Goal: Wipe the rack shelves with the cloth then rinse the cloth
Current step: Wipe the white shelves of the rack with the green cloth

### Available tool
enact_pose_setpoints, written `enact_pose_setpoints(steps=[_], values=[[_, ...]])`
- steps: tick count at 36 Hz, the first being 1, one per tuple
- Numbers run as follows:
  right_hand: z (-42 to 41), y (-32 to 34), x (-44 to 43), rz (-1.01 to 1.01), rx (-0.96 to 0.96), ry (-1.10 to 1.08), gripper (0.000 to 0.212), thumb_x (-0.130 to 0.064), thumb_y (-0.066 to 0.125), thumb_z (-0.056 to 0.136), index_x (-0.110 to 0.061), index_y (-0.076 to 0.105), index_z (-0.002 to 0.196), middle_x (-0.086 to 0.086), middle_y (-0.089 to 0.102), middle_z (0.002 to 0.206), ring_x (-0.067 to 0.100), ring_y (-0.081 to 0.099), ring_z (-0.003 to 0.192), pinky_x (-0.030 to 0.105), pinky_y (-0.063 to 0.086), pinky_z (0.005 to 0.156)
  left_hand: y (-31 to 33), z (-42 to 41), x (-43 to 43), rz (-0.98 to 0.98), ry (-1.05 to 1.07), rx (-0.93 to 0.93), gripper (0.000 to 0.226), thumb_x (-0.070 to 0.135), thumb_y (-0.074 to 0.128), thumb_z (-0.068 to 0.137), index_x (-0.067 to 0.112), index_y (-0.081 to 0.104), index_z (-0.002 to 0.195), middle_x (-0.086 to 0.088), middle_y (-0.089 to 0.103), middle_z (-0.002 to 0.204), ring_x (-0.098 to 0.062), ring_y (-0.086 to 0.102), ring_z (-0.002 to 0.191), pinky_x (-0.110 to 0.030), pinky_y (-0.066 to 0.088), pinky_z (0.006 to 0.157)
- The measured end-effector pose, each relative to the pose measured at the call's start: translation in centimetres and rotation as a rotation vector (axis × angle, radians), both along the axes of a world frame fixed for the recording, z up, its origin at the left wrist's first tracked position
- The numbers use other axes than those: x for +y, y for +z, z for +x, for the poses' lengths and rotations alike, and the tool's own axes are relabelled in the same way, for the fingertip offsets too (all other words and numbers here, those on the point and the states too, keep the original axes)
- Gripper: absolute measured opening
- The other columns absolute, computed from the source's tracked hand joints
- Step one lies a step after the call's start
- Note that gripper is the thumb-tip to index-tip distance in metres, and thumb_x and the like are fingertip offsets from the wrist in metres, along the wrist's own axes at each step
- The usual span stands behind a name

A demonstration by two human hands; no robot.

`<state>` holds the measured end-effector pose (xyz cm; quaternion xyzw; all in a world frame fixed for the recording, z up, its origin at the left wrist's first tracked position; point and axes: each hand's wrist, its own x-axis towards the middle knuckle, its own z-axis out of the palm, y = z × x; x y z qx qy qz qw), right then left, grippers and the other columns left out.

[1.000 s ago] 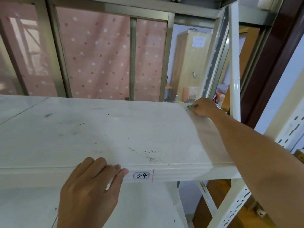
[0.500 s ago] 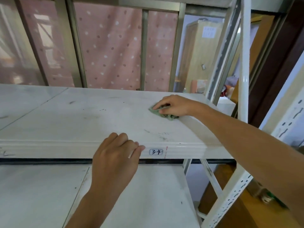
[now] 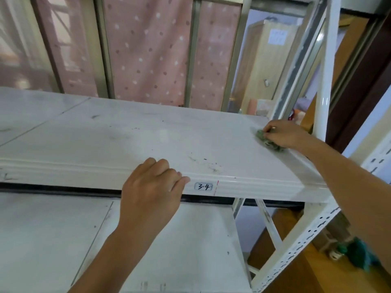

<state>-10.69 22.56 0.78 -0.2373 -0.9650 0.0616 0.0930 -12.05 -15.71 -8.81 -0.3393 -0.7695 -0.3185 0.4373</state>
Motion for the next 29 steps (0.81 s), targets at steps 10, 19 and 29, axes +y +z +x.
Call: enact_pose_setpoints(steps=[10, 19, 29], values=[[-7.2, 0.4, 4.4, -0.004, -0.098, -0.101, 0.030, -0.025, 0.044, 0.099, -0.010, 0.069, 0.106, 0.013, 0.063, 0.116, 0.031, 0.056, 0.104, 0.033, 0.040, 0.083, -0.6, -0.6, 0.1, 0.000, -0.013, 0.107, 0.029, 0.023, 0.075, 0.090, 0.012, 0.067, 0.064, 0.003, 0.052, 0.063, -0.019, 0.044, 0.059, -0.027, 0.041, 0.060], [-15.5, 0.7, -0.1, -0.141, -0.095, 0.085, 0.037, -0.018, 0.044, 0.099, -0.016, 0.056, 0.133, 0.013, 0.056, 0.131, 0.030, 0.057, 0.100, 0.036, 0.046, 0.085, -0.5, -0.4, 0.2, 0.021, -0.011, -0.001, 0.028, 0.027, 0.075, 0.091, 0.015, 0.069, 0.066, 0.005, 0.054, 0.066, -0.016, 0.043, 0.063, -0.029, 0.041, 0.058], [-12.5, 1.0, -11.3, -0.290, -0.210, 0.566, 0.031, -0.016, 0.051, 0.098, -0.033, 0.055, 0.123, 0.001, 0.059, 0.111, 0.016, 0.055, 0.079, 0.031, 0.045, 0.071, -0.3, 0.0, 0.1, 0.012, 0.004, 0.008, 0.029, 0.024, 0.078, 0.087, 0.013, 0.067, 0.063, 0.003, 0.055, 0.065, -0.016, 0.044, 0.062, -0.019, 0.034, 0.064]])
